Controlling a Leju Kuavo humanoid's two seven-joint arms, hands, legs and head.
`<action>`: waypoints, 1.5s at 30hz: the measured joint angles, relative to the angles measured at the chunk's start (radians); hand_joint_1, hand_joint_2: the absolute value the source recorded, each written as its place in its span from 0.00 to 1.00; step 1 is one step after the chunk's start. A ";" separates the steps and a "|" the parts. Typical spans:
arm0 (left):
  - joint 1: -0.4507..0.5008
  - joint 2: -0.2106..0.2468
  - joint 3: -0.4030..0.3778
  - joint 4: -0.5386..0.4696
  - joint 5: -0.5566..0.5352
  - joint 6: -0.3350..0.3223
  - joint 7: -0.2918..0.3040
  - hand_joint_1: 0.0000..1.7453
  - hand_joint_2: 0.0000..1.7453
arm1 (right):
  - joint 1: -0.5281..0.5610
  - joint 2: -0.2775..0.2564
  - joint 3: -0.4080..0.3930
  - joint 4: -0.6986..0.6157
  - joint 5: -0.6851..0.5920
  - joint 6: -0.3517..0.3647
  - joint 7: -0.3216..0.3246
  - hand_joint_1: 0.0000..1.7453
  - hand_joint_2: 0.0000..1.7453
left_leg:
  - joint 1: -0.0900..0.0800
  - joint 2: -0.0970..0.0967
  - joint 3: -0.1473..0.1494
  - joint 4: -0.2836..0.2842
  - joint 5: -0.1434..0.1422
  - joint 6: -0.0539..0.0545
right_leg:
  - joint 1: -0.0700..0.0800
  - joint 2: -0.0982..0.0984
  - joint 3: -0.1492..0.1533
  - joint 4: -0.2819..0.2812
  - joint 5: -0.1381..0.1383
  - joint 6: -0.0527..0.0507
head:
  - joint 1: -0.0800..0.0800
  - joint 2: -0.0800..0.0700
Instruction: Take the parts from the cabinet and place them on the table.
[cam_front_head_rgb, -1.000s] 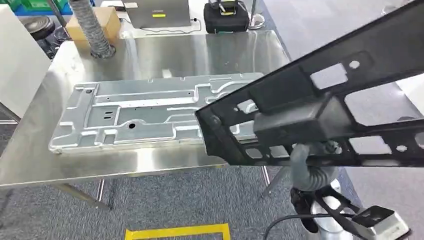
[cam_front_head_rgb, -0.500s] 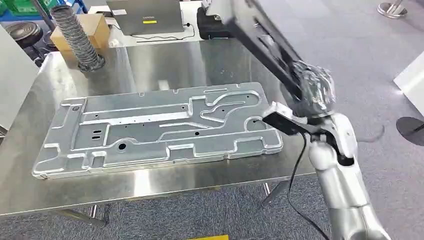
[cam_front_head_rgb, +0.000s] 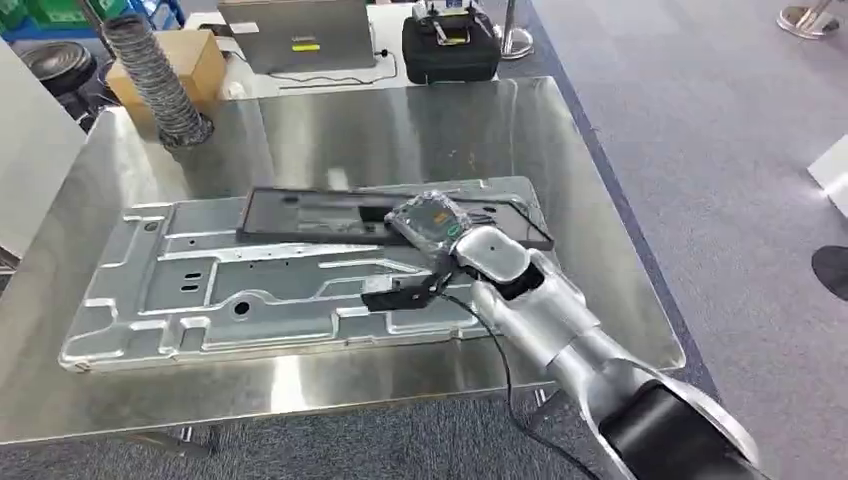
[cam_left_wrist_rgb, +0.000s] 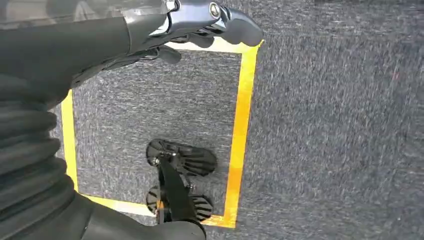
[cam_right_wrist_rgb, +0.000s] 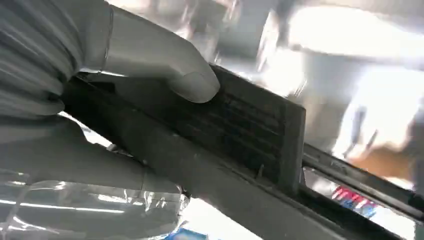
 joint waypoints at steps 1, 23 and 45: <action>0.001 0.000 -0.002 0.000 -0.001 -0.003 -0.002 0.00 1.00 | -0.001 0.011 0.016 0.026 0.001 0.000 -0.002 1.00 1.00 | 0.000 0.000 0.003 -0.003 -0.001 -0.007 | -0.003 0.000 0.003 -0.005 0.001 -0.007 | -0.001 0.000; 0.007 -0.006 -0.025 0.001 -0.018 -0.003 -0.023 0.00 0.00 | -0.011 0.088 0.133 0.293 -0.024 -0.105 -0.052 0.00 0.00 | 0.005 0.018 -0.003 -0.005 0.015 0.031 | 0.000 0.003 -0.107 0.309 -0.165 0.021 | -0.003 0.000; 0.032 -0.016 -0.021 0.008 0.036 -0.018 -0.055 0.00 0.00 | 0.200 -0.129 -0.722 -0.678 -1.382 0.140 -0.435 0.00 0.00 | 0.006 0.014 0.006 0.014 -0.004 0.003 | 0.003 -0.011 0.059 -0.019 -0.024 0.010 | -0.003 0.000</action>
